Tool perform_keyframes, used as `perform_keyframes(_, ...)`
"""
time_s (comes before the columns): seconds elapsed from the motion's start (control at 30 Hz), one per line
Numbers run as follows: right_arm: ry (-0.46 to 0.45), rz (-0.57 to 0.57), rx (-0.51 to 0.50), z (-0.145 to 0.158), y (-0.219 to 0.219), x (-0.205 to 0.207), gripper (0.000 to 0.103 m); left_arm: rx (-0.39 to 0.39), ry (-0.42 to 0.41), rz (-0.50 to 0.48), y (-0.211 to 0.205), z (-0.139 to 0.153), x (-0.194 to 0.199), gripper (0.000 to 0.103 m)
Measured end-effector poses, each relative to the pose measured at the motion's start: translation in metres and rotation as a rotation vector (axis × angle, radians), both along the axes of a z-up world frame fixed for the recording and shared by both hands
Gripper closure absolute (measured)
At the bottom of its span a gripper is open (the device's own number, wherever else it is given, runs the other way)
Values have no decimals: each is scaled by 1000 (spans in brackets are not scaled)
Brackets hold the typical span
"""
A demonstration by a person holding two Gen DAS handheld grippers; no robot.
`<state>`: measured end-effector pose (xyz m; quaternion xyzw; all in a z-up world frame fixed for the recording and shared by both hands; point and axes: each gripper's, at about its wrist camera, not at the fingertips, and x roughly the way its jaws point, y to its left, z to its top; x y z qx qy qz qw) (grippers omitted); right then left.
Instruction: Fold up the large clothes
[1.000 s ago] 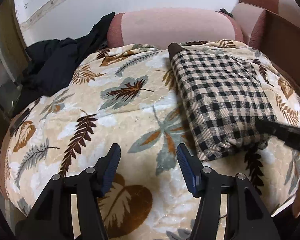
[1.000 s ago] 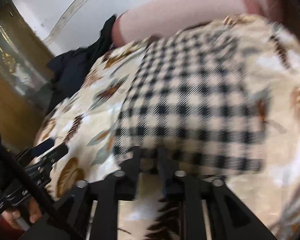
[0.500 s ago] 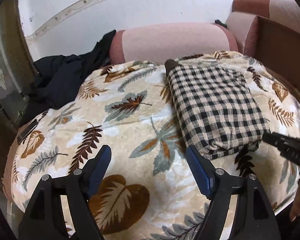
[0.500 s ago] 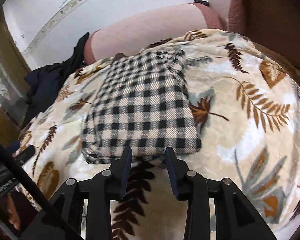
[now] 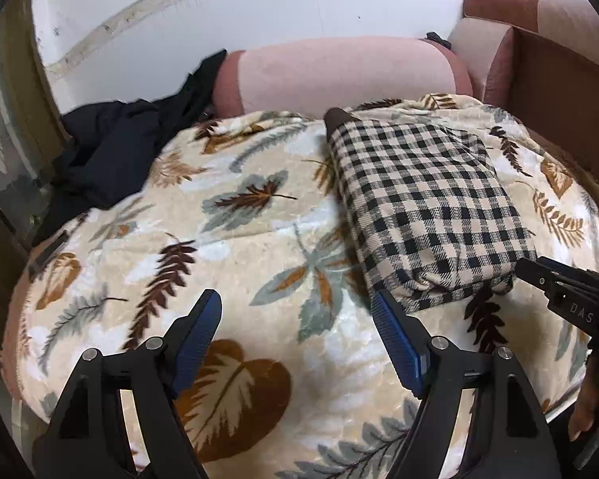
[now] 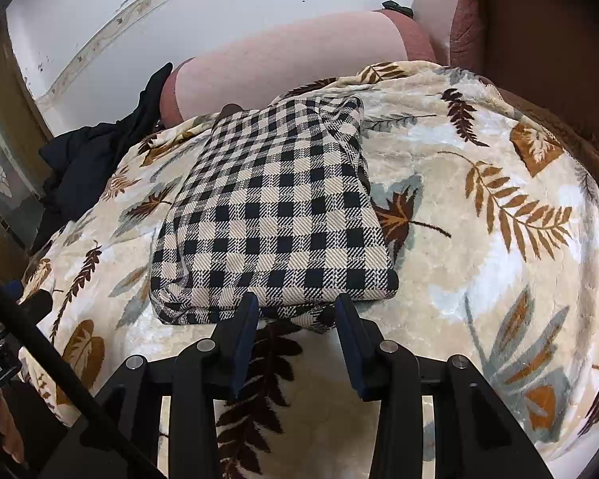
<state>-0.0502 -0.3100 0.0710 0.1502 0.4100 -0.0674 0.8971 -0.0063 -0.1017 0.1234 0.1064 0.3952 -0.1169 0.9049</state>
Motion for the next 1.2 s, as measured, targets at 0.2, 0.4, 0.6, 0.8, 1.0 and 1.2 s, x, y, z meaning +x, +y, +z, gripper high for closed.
perform_keyframes(0.2,-26,-6,-12,16,-17,33,60,-50,119,-42,-25,-17,54,26)
perform_keyframes(0.4,1,22,22,2,-49,114,78,-21,213,-65,-64,-61,107,26)
perform_keyframes(0.6,47,-75,157,-31,-107,172,75,-8,211,-81,-80,-89,107,26)
perform_keyframes(0.8,38,-206,141,-25,-135,179,63,-24,218,-79,-77,-88,108,26)
perform_keyframes(1.0,-31,-180,-25,4,-108,164,63,16,123,-77,-73,-69,89,26)
perform_keyframes(1.2,-48,-167,-67,21,-85,127,63,5,-25,-52,-51,-27,51,26)
